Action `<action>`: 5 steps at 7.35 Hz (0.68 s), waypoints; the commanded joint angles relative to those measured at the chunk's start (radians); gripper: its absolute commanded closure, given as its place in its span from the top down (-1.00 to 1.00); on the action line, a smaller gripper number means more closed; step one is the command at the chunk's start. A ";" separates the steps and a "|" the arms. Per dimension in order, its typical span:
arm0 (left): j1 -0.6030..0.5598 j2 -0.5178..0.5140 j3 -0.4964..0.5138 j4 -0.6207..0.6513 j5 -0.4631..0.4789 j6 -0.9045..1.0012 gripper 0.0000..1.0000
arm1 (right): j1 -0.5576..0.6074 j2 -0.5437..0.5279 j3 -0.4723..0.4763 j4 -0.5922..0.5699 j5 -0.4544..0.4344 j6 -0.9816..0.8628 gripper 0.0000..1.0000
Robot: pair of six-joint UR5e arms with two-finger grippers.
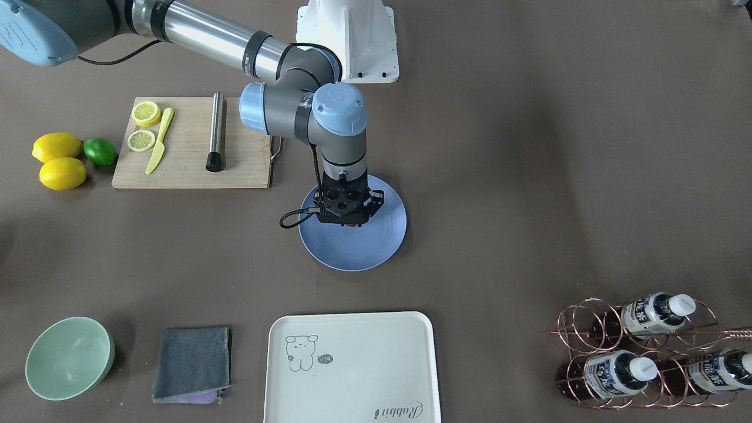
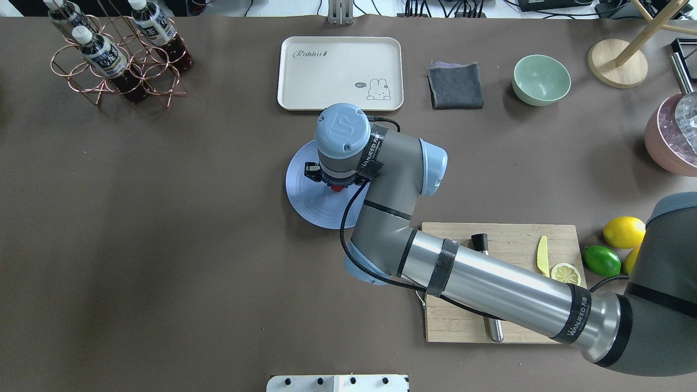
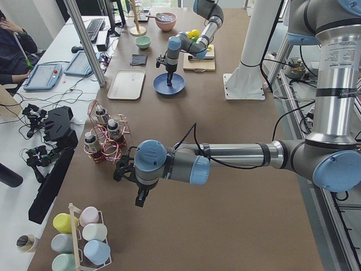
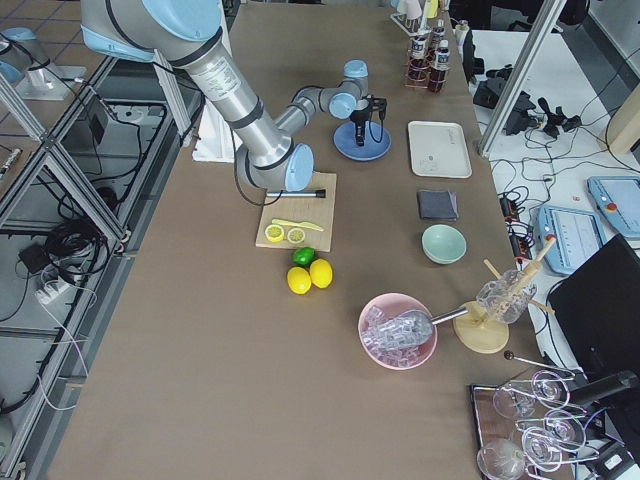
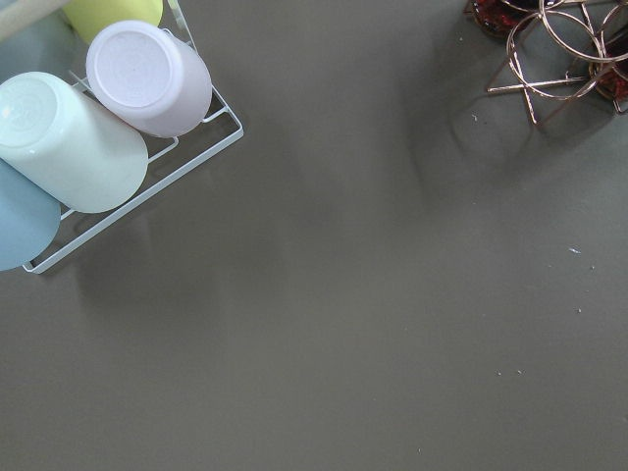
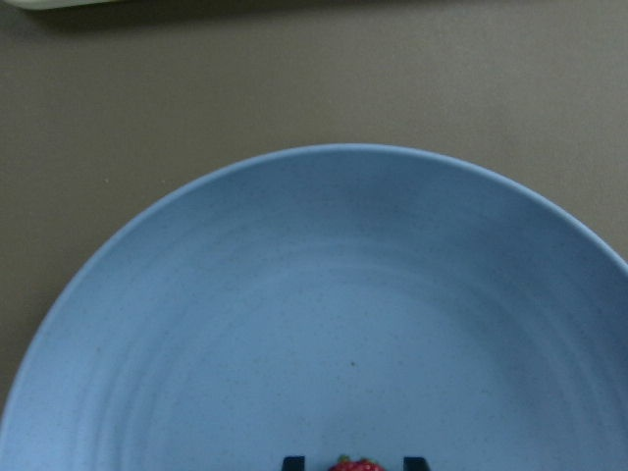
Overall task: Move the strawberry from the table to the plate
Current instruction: 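Lower the strawberry onto the plate and open the right gripper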
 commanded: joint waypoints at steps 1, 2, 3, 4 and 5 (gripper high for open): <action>0.000 0.000 0.001 -0.001 0.000 0.000 0.96 | 0.005 0.003 0.009 -0.002 0.007 -0.009 1.00; 0.000 0.000 0.001 -0.001 -0.001 0.000 0.96 | 0.008 0.003 0.023 -0.005 0.009 -0.009 1.00; 0.000 0.000 -0.001 -0.001 -0.002 0.000 0.96 | 0.025 0.005 0.046 -0.034 0.032 -0.010 1.00; 0.000 0.000 0.001 -0.001 -0.002 0.000 0.96 | 0.057 0.005 0.087 -0.078 0.070 -0.018 1.00; 0.000 0.000 0.001 0.002 0.000 0.000 0.96 | 0.112 0.002 0.127 -0.152 0.125 -0.071 1.00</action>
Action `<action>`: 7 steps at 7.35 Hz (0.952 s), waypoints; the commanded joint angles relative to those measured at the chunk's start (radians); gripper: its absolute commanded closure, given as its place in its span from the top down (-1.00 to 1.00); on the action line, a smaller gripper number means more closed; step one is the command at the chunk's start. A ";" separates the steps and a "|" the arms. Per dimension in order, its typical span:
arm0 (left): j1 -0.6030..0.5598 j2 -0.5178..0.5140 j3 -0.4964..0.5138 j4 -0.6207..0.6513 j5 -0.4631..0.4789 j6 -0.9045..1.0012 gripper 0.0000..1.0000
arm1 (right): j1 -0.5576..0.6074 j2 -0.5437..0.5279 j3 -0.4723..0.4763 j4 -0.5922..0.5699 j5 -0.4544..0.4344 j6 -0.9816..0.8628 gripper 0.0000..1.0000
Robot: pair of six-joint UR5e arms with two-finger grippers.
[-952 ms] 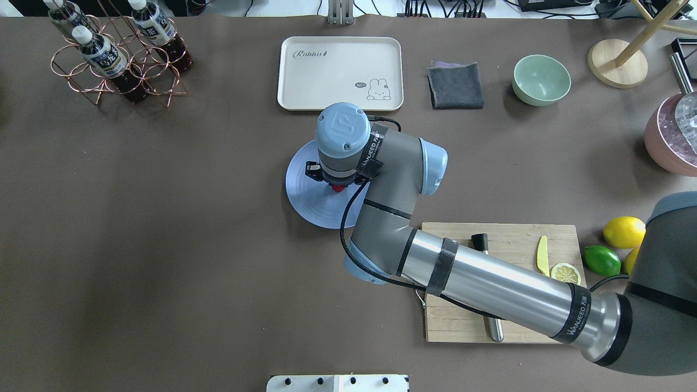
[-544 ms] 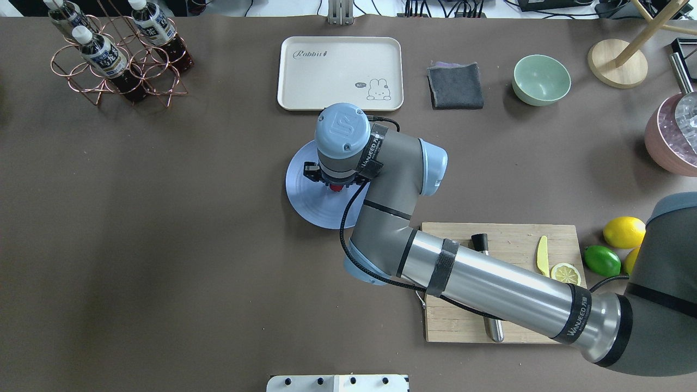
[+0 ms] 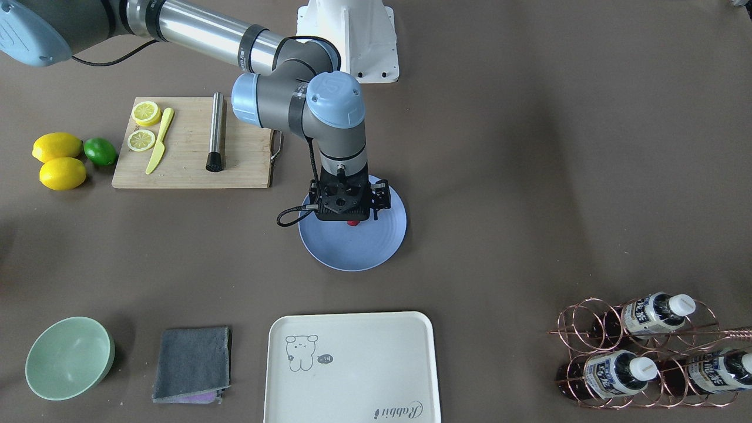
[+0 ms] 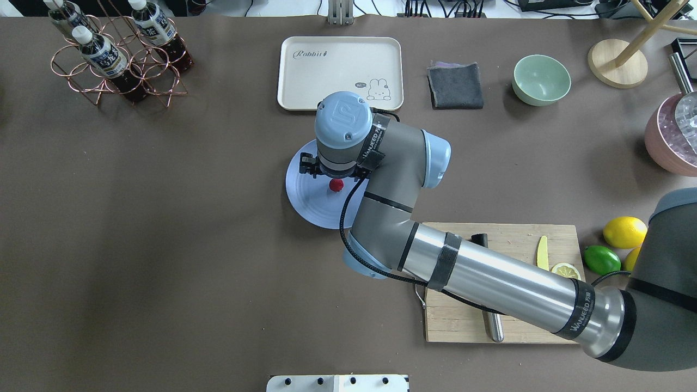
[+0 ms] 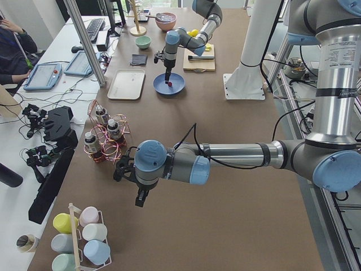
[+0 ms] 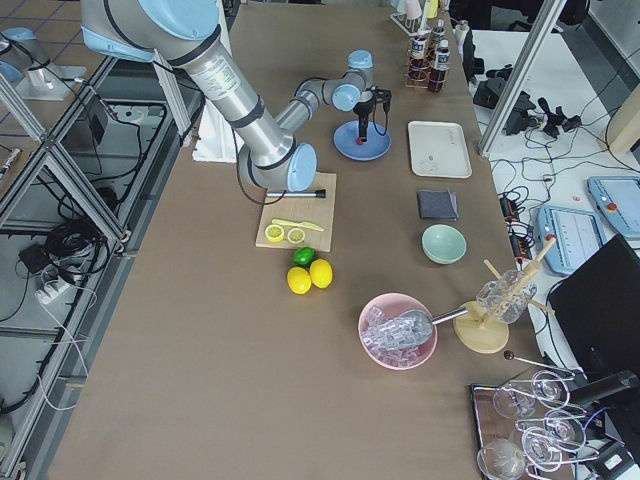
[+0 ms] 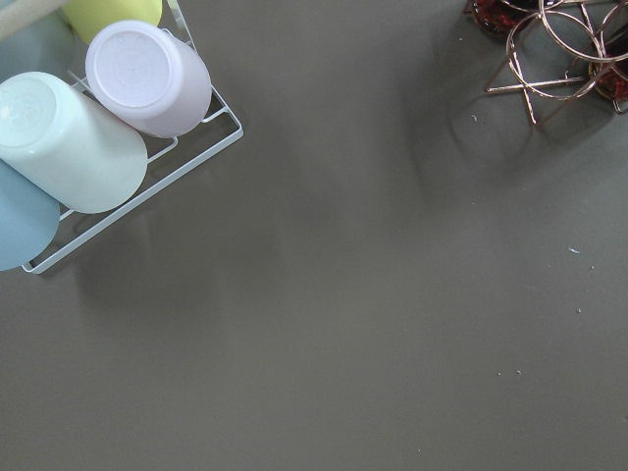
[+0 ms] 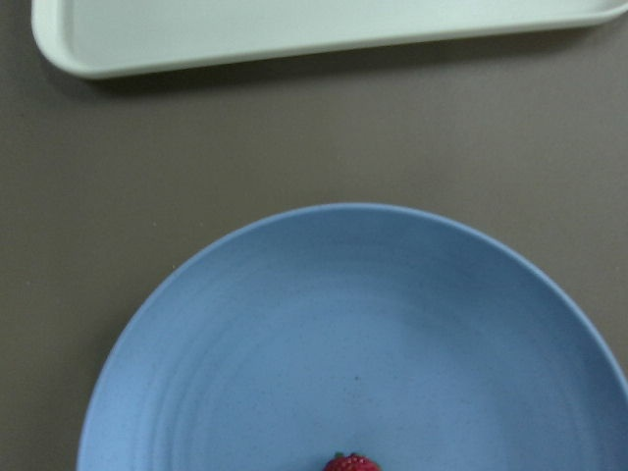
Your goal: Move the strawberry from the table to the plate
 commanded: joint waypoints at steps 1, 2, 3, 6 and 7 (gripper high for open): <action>0.000 0.000 0.002 0.004 0.001 -0.002 0.96 | 0.130 -0.008 0.077 -0.155 0.111 -0.129 1.00; 0.000 0.002 0.003 0.005 0.001 -0.003 0.96 | 0.238 -0.058 0.121 -0.211 0.183 -0.252 1.00; 0.000 0.012 0.003 0.005 0.001 -0.005 0.96 | 0.355 -0.159 0.190 -0.214 0.248 -0.384 1.00; -0.002 0.020 -0.001 0.004 -0.002 -0.006 0.96 | 0.593 -0.484 0.368 -0.219 0.331 -0.761 1.00; -0.003 0.020 -0.003 0.002 -0.002 -0.006 0.96 | 0.655 -0.572 0.399 -0.220 0.333 -0.876 1.00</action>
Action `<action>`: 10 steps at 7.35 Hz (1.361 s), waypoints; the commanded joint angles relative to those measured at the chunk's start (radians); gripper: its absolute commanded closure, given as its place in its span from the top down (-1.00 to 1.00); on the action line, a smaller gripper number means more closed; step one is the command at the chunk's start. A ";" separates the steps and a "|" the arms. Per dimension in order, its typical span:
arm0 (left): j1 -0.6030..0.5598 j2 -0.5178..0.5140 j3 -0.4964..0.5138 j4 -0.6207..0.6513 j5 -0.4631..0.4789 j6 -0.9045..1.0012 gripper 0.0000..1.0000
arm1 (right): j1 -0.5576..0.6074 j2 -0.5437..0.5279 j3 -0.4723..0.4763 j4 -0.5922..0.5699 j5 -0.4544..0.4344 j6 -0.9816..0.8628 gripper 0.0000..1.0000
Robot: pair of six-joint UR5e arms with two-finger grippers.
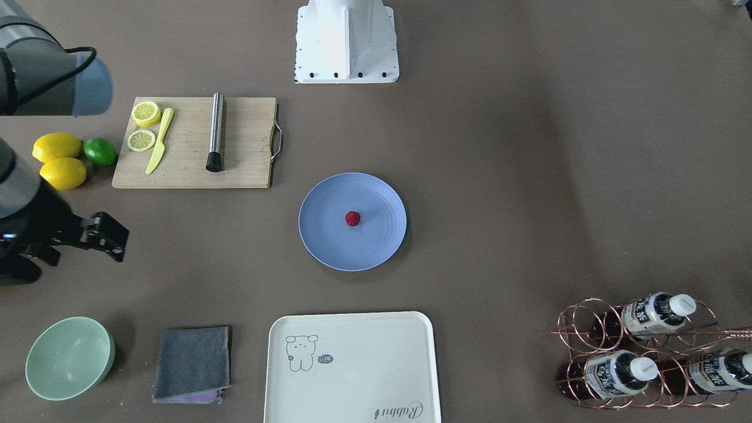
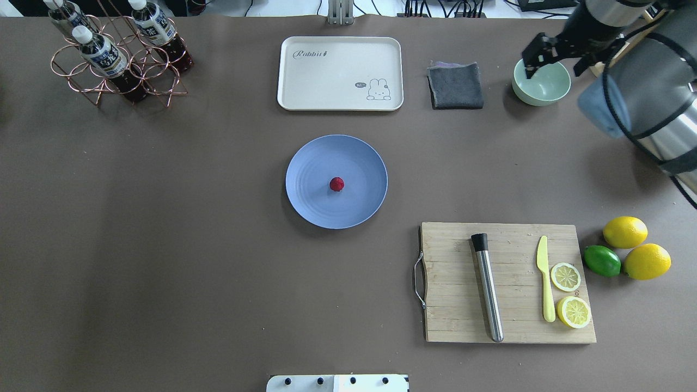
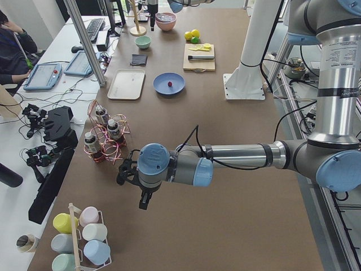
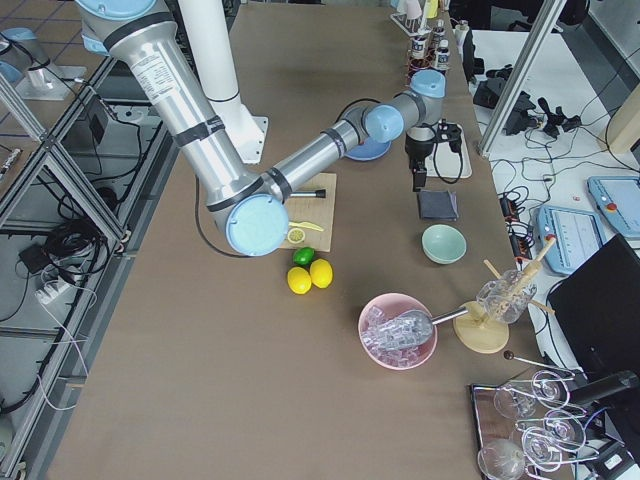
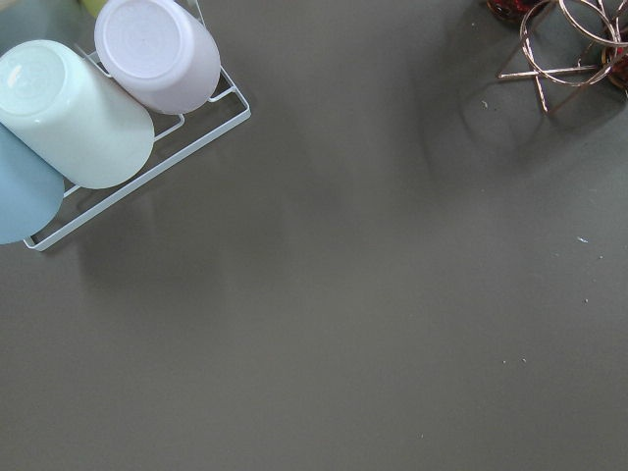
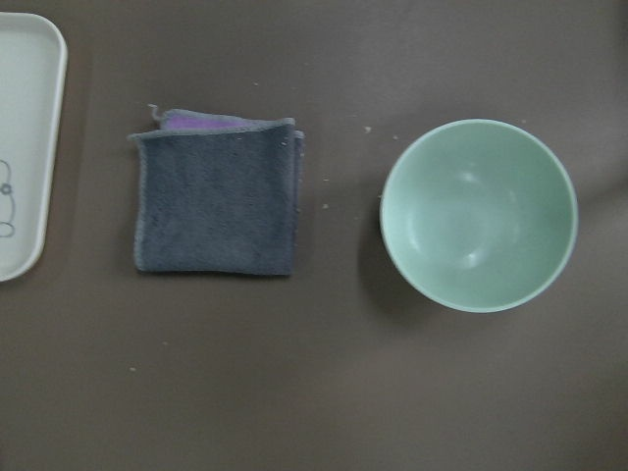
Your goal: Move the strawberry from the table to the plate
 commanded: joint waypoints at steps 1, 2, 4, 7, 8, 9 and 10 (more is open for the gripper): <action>-0.001 0.001 -0.003 -0.001 -0.002 0.000 0.96 | 0.150 -0.205 0.069 -0.002 0.010 -0.298 1.00; -0.001 0.001 -0.003 -0.001 -0.012 0.000 0.96 | 0.212 -0.266 0.065 -0.004 0.011 -0.430 1.00; -0.001 0.001 -0.003 -0.001 -0.011 0.000 0.96 | 0.295 -0.374 0.050 -0.004 0.010 -0.578 1.00; 0.001 0.001 0.000 0.000 -0.011 0.006 0.96 | 0.318 -0.405 0.010 -0.002 -0.015 -0.650 1.00; 0.007 -0.001 0.000 -0.003 0.003 0.008 0.96 | 0.326 -0.406 0.010 -0.002 -0.015 -0.649 1.00; 0.010 -0.001 0.003 -0.001 0.015 0.008 0.96 | 0.329 -0.406 0.011 -0.001 -0.015 -0.647 1.00; 0.010 0.013 -0.001 -0.006 0.058 0.011 0.96 | 0.329 -0.405 0.011 0.001 -0.015 -0.640 1.00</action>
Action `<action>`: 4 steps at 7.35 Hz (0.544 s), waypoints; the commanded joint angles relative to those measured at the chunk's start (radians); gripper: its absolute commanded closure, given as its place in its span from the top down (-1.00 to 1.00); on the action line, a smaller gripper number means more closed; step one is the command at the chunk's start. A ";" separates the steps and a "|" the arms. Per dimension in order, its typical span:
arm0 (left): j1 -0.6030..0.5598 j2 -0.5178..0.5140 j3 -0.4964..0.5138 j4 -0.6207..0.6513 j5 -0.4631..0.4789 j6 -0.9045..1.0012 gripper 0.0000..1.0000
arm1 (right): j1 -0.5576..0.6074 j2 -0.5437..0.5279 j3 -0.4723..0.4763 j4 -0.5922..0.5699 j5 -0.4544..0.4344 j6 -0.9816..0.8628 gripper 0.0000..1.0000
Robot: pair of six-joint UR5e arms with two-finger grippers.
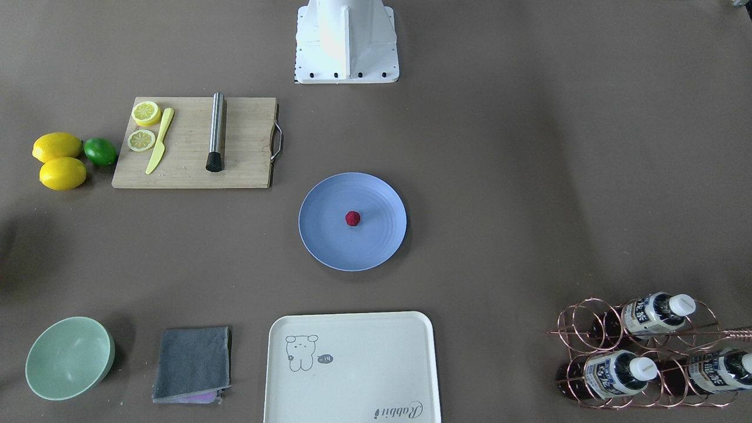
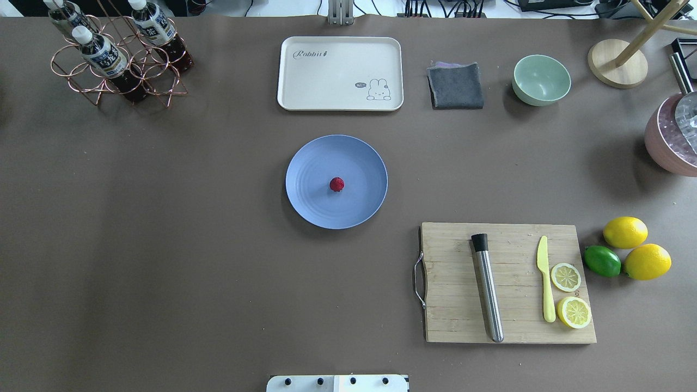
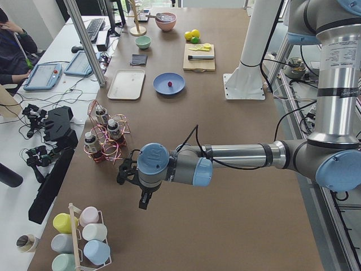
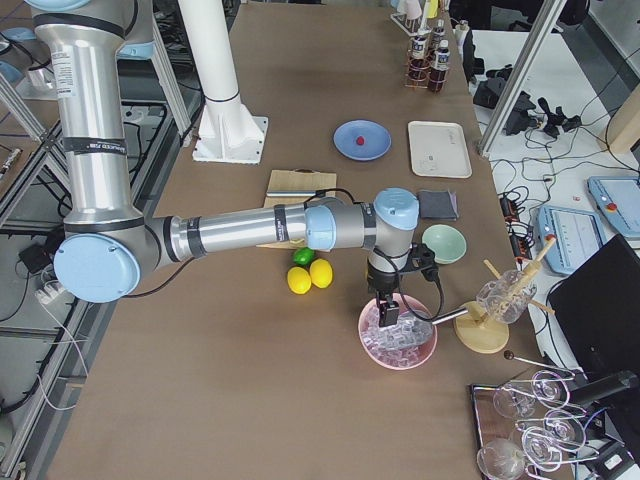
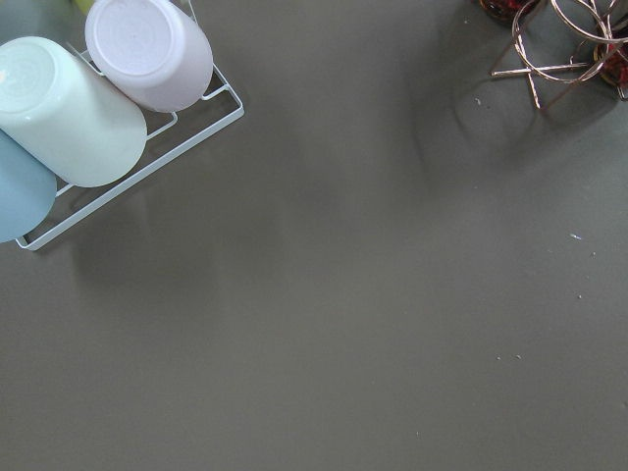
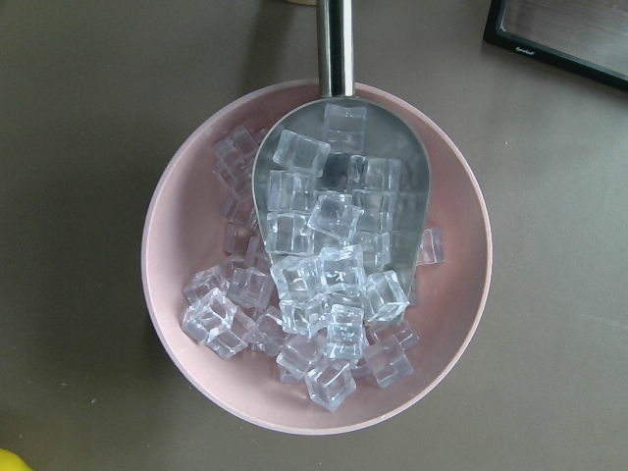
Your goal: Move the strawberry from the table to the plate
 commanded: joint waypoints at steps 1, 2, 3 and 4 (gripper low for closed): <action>0.003 0.009 -0.008 -0.003 0.122 0.012 0.96 | 0.002 0.002 0.000 0.003 -0.002 0.006 1.00; 0.003 0.006 -0.010 0.001 0.122 0.012 0.96 | 0.002 0.000 0.000 0.003 -0.002 0.006 1.00; 0.003 0.006 -0.005 0.004 0.116 0.010 0.96 | 0.002 0.002 0.001 0.006 0.000 0.006 1.00; 0.003 0.012 -0.005 0.009 0.113 0.009 0.96 | 0.002 0.002 0.001 0.009 -0.003 0.006 1.00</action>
